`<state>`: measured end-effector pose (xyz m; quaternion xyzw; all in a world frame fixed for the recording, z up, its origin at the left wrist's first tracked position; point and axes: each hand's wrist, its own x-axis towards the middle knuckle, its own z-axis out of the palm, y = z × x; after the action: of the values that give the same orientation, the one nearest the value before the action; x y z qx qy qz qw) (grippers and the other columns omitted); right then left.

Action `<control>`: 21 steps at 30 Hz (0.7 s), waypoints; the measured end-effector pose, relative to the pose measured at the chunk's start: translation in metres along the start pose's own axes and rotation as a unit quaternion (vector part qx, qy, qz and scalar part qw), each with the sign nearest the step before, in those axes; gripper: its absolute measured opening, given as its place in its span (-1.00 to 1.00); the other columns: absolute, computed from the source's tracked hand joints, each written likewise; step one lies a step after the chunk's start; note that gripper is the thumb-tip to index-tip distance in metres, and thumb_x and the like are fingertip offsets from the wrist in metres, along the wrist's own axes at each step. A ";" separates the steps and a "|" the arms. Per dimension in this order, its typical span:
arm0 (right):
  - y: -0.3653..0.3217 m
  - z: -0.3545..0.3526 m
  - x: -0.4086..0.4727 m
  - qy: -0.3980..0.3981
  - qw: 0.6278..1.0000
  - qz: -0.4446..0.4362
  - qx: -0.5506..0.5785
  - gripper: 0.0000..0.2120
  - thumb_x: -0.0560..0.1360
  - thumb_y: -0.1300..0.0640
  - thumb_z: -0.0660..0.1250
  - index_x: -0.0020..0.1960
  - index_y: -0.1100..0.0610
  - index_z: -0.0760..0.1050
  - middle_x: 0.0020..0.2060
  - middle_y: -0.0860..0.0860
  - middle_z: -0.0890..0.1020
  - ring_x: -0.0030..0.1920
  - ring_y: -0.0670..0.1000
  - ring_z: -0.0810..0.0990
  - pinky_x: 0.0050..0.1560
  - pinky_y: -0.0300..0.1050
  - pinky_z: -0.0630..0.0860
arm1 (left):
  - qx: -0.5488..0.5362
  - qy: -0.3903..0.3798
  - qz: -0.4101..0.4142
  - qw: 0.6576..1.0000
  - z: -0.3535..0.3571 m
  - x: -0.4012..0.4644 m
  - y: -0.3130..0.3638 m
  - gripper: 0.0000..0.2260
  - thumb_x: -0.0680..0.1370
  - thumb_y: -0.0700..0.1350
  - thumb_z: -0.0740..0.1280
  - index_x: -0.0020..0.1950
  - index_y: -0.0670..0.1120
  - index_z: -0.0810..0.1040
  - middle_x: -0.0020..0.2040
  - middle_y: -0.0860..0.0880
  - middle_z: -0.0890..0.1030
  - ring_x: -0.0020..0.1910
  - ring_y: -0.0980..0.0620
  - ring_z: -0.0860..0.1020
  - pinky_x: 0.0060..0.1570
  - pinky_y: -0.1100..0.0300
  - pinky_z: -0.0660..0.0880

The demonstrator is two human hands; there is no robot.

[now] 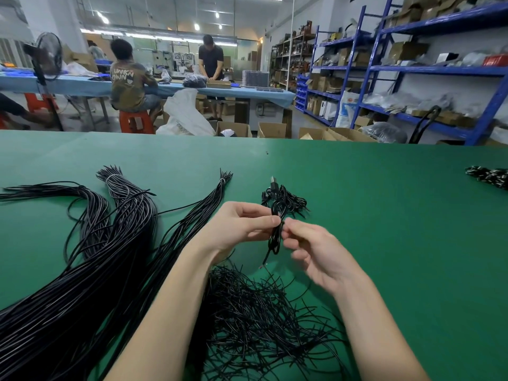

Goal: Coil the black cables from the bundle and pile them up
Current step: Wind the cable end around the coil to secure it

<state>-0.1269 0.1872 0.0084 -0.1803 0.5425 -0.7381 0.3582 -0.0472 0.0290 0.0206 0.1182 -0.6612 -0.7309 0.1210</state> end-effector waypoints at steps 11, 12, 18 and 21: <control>0.001 -0.011 0.002 0.046 0.821 -0.357 -0.443 -0.75 0.47 0.19 0.51 -0.01 -0.15 0.62 -0.03 -0.22 0.68 -0.22 -0.05 0.64 -0.32 -0.37 0.46 | -0.108 -0.014 -0.104 0.989 -0.002 -0.002 0.000 -0.82 0.42 -0.21 0.49 0.00 -0.21 0.70 -0.17 -0.10 0.71 -0.25 0.09 0.66 -0.23 0.31 0.58; 0.001 -0.013 0.002 0.042 0.805 -0.374 -0.458 -0.77 0.47 0.17 0.52 -0.02 -0.15 0.63 -0.04 -0.23 0.68 -0.22 -0.05 0.63 -0.32 -0.39 0.43 | -0.107 -0.021 -0.110 0.988 -0.002 -0.002 0.000 -0.84 0.40 -0.20 0.50 -0.04 -0.19 0.72 -0.17 -0.09 0.71 -0.26 0.10 0.66 -0.24 0.31 0.58; 0.004 -0.009 0.000 0.073 0.792 -0.421 -0.437 -0.84 0.49 0.20 0.50 -0.08 -0.06 0.66 -0.12 -0.21 0.68 -0.23 -0.07 0.64 -0.42 -0.32 0.45 | -0.131 -0.043 -0.106 0.985 -0.001 -0.001 -0.001 -0.89 0.33 -0.17 0.50 -0.18 -0.13 0.76 -0.20 -0.06 0.71 -0.28 0.12 0.65 -0.25 0.32 0.59; 0.007 0.001 0.001 0.103 0.894 -0.331 -0.286 -0.87 0.50 0.25 0.50 -0.12 0.02 0.68 -0.20 -0.11 0.71 -0.28 -0.09 0.63 -0.41 -0.27 0.53 | -0.142 -0.039 -0.072 0.986 0.002 -0.002 -0.002 -0.88 0.33 -0.19 0.50 -0.16 -0.15 0.73 -0.19 -0.07 0.70 -0.27 0.11 0.65 -0.22 0.31 0.59</control>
<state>-0.1249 0.1848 0.0023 -0.3673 0.6727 -0.6416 -0.0313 -0.0460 0.0314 0.0187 0.1182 -0.5447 -0.8282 0.0578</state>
